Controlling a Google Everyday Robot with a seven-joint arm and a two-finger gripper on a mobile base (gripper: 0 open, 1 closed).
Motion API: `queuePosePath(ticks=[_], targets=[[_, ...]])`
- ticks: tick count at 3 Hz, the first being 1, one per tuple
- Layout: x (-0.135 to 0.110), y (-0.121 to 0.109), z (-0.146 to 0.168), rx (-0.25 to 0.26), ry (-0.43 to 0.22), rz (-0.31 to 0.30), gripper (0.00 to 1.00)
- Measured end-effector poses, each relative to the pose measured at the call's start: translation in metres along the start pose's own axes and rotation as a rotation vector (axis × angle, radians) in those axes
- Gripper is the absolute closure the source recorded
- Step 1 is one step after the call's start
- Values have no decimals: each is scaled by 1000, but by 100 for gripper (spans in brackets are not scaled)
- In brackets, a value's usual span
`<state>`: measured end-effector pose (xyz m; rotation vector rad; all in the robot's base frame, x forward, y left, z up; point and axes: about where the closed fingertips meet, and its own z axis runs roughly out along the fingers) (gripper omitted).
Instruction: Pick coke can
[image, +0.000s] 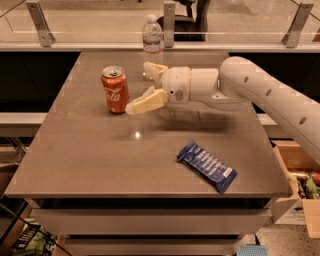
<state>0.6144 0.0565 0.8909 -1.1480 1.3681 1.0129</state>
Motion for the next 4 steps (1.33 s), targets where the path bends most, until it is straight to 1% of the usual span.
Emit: queuePosePath(ticks=[2,3,4], targets=[[0,-1,26,-71,-33,-1,0],[-1,0,51,-110,-47,-2,0],[-2,0,61,-120,-52,-3,0]])
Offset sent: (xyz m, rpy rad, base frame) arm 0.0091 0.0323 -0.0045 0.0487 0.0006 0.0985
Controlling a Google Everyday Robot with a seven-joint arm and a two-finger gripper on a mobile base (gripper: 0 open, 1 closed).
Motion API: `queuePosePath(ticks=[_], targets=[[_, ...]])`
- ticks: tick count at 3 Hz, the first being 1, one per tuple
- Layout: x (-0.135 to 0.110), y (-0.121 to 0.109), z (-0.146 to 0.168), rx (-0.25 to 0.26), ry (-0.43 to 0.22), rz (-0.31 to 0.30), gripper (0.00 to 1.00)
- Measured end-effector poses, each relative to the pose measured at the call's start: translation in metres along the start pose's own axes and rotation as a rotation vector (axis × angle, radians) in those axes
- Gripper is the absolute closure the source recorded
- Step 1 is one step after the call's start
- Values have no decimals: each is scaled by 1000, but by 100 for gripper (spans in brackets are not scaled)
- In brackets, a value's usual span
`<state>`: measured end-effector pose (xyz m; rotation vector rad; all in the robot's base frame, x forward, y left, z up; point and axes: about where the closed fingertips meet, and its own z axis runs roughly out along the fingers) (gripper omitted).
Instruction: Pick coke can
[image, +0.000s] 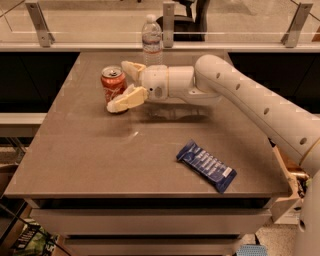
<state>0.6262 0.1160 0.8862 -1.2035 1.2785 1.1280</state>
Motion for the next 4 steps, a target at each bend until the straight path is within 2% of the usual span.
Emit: queuePosePath(ticks=[1,4], targets=[[-1,1,2,-5,0,0,19],[-2,5,10,-19,-2,-2,87]])
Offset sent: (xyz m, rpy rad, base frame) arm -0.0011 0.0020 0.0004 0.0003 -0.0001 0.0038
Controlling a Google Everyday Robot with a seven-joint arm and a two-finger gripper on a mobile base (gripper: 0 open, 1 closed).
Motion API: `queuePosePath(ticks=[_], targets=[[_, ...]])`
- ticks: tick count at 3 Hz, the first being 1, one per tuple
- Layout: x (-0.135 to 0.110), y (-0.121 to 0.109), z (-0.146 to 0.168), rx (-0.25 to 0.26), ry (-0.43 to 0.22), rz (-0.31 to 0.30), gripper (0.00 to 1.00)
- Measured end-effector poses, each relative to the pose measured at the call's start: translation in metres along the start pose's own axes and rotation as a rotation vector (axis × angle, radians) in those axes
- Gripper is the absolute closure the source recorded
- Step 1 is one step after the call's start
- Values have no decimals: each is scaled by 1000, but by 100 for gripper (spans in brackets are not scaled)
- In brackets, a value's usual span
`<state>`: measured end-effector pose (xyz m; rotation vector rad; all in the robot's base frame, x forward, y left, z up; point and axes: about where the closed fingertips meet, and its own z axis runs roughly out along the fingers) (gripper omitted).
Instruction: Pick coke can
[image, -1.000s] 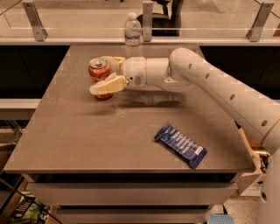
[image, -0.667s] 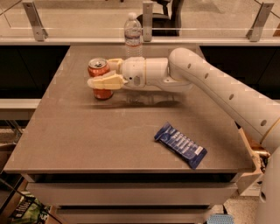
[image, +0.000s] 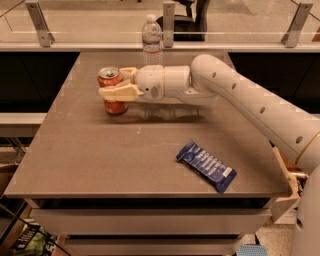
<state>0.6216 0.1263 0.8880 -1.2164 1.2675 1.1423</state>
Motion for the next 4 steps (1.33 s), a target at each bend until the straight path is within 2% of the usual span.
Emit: queuePosePath(ticks=[1,2,4], targets=[[-1,1,3,-5,-1,0,100],[-1,1,3,-5,-1,0,100],[-37,11,-16,11,25,-33,100]])
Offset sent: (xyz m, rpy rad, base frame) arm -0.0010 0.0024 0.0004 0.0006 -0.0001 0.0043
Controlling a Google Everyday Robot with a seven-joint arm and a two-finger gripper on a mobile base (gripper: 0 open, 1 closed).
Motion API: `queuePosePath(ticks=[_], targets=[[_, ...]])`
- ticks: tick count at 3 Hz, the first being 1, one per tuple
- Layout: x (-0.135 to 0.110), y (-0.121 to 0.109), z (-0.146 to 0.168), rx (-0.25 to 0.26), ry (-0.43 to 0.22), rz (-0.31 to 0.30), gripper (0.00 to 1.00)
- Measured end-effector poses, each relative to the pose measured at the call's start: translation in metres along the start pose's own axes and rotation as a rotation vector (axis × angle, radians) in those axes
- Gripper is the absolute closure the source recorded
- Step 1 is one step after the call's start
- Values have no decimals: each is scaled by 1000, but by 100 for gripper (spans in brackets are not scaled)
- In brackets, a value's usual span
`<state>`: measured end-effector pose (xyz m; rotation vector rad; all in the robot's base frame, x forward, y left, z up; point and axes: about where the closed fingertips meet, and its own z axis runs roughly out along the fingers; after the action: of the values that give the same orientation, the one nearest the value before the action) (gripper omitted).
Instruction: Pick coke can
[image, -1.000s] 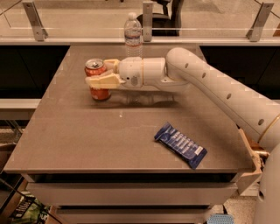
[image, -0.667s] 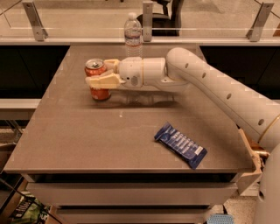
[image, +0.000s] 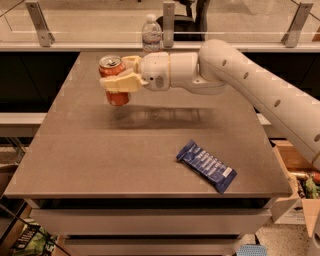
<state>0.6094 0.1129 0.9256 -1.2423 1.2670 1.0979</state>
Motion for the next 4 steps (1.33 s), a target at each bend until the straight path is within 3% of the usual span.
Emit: queuePosePath(ticks=[3,4], targets=[[-48,-9,-21,15,54,-63,100],[-90,-7,-27,26,85,-125,100]])
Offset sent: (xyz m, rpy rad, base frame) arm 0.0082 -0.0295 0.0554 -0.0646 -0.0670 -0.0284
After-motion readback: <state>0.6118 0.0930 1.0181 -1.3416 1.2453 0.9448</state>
